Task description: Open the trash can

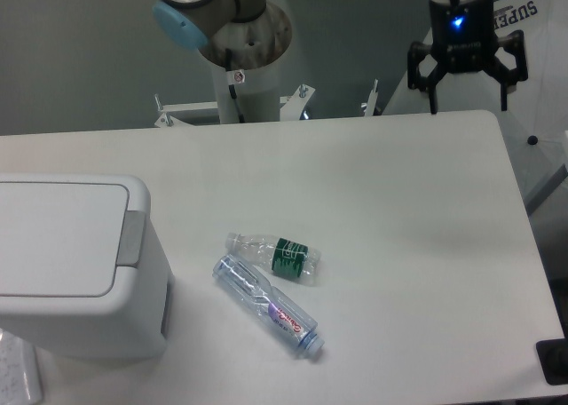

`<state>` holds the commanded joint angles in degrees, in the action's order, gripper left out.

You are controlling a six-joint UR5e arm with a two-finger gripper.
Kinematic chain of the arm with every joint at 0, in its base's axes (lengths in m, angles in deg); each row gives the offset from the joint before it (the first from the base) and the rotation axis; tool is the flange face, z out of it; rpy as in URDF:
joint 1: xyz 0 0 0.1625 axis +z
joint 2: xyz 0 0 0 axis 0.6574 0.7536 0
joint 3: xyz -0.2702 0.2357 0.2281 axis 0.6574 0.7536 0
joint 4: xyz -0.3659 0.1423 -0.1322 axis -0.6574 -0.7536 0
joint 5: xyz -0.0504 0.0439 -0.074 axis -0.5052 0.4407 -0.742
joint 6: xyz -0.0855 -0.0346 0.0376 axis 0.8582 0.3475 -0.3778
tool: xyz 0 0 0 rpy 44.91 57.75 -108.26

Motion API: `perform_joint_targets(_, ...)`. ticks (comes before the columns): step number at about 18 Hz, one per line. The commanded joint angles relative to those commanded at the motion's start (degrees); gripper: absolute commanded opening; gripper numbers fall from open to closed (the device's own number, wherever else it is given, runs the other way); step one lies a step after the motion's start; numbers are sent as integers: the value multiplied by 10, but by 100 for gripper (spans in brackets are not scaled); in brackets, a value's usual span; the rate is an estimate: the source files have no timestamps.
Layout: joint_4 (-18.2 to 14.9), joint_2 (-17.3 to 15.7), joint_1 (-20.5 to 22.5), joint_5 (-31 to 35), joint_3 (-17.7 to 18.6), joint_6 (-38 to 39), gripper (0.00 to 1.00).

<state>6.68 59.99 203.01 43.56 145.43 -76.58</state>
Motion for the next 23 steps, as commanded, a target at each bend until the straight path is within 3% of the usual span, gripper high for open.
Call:
perform_joint_targets(2,-1,8,-26,1,-19,66,100)
perform_joint_targets(7,-1,10,-101,-1,-21,228,100)
perform_joint_targets(13,0,47,-191,0,-36,383,100)
perform_joint_targets(23,0,67,-273,-1,-56,469,100)
